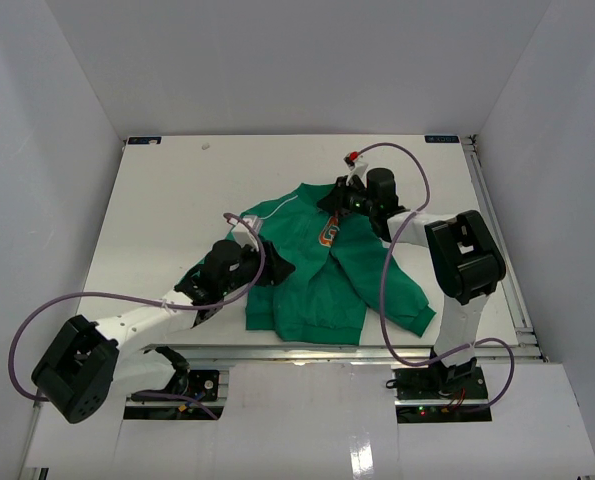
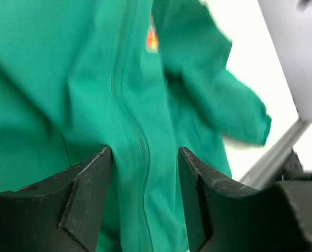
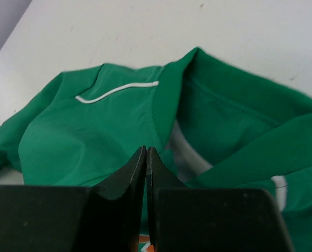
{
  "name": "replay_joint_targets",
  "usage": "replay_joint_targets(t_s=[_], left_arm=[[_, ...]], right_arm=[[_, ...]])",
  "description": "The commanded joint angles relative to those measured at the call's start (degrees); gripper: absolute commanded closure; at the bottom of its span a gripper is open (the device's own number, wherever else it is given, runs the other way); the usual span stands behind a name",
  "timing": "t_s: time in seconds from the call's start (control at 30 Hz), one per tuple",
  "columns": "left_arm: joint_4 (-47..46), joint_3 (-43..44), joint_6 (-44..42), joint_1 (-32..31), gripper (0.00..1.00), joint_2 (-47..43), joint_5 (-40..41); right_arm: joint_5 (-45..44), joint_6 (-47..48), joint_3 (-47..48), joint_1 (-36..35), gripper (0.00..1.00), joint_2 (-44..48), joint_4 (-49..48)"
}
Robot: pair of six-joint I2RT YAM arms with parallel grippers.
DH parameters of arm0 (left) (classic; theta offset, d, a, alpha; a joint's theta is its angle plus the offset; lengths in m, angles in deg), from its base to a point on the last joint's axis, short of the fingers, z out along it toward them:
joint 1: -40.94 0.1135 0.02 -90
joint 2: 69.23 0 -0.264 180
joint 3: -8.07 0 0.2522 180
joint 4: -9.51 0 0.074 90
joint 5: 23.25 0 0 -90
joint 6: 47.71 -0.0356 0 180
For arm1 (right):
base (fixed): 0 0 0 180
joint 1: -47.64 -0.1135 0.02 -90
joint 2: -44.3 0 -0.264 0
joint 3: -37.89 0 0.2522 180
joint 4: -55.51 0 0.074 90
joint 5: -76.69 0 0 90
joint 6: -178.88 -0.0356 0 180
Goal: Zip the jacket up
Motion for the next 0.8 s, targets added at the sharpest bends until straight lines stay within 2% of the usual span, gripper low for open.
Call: replay_joint_targets(t_s=[0.0,0.13,0.3,0.37,0.43,0.5,0.53,0.6,0.77], left_arm=[[3.55,7.43,-5.08,-0.08,0.35,3.44,5.75],[6.57,17.33,-8.93,0.18,0.35,16.13,5.95],[6.17,22.84,-10.43,0.42,0.34,26.84,4.81],[6.95,24.91,-10.84,0.44,0.38,30.78,4.44],[6.52,24.58,-10.17,0.44,0.59,32.73,4.08],[4.65,22.36,-8.02,0.44,0.85,33.23,4.14],[1.79,20.49,-7.05,0.44,0.93,33.05,3.73],[-1.96,16.59,-5.54,0.51,0.99,32.71,3.15],[-4.72,13.79,-4.04,0.44,1.00,33.24,2.90]], right_arm=[[3.52,2.36,-3.21,-3.14,0.92,5.08,-2.09],[2.67,3.87,-6.46,-5.58,0.92,6.36,-2.94],[1.22,3.98,-10.36,-6.48,0.92,7.56,-6.32],[0.40,4.23,-12.05,-6.52,0.92,9.39,-6.87],[-1.46,4.62,-13.70,-6.52,0.92,10.79,-7.01],[-4.17,4.76,-15.23,-6.52,0.92,11.70,-7.70],[-5.11,4.63,-16.05,-6.48,0.92,12.03,-8.38],[-6.47,3.95,-17.76,-6.51,0.92,12.52,-10.11],[-10.12,2.65,-22.27,-6.51,0.92,15.21,-15.86]])
